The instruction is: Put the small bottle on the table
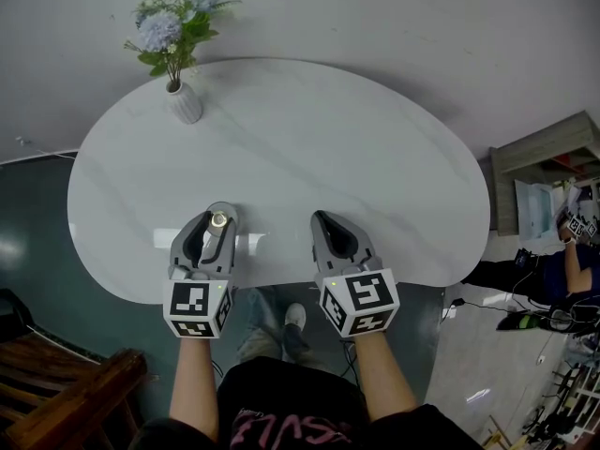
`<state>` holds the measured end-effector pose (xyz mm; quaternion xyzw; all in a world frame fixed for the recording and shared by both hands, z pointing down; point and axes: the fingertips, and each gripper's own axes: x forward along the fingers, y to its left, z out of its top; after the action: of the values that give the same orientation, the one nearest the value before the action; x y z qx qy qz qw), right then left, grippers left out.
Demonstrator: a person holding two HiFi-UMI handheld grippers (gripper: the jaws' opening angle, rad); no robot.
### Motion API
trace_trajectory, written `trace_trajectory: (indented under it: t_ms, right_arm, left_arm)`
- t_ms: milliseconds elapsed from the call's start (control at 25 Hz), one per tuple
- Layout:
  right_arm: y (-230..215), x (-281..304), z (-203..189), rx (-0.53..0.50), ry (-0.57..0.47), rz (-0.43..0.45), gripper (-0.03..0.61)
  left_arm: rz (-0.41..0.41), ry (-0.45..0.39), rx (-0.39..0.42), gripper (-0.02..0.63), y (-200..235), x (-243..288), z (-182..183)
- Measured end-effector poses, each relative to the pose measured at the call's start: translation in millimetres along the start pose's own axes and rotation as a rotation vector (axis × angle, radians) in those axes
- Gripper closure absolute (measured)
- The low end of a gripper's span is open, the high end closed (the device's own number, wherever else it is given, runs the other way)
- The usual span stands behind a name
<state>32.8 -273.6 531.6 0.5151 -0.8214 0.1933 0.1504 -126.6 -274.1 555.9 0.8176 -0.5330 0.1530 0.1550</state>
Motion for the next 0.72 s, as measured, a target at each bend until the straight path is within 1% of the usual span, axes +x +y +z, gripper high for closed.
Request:
trace_trajectory:
  t_ms: [160,440,600,720]
  right_arm:
    - [3,-3,4,-0.005,-0.011,0.006,0.511]
    - [8,-9,14,-0.009,-0.038,0.014,0.511]
    - [11,-13,20,-0.015,-0.052,0.020,0.511]
    - [13,-17,23,-0.014,-0.061,0.022,0.511]
  left_arm:
    - [0.022,-0.014,0.027,0.474,2,-5,8]
    - [0.044,-0.036,0.042,0.476,4,-14,20]
    - [0.061,-0.038,0.052,0.520,4,-19,23]
    - [0.071,-0.043,0.064,0.540,3,-23,26]
